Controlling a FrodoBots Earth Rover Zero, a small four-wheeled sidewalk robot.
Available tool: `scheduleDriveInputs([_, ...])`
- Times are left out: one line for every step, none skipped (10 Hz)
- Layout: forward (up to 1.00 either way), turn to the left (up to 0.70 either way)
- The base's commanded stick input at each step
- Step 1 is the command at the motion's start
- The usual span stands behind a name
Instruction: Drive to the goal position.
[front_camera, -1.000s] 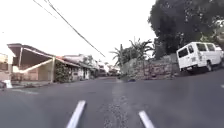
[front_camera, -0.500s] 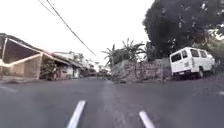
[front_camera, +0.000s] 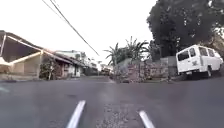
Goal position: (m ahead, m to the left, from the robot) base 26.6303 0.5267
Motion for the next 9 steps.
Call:
scheduleDriveInputs([0.85, 0.0])
scheduleDriveInputs([0.85, 0.0])
scheduleDriveInputs([0.85, 0.0])
scheduleDriveInputs([0.85, 0.0])
scheduleDriveInputs([0.85, 0.0])
scheduleDriveInputs([0.85, 0.0])
scheduleDriveInputs([0.85, 0.0])
scheduleDriveInputs([0.85, 0.0])
scheduleDriveInputs([0.85, 0.0])
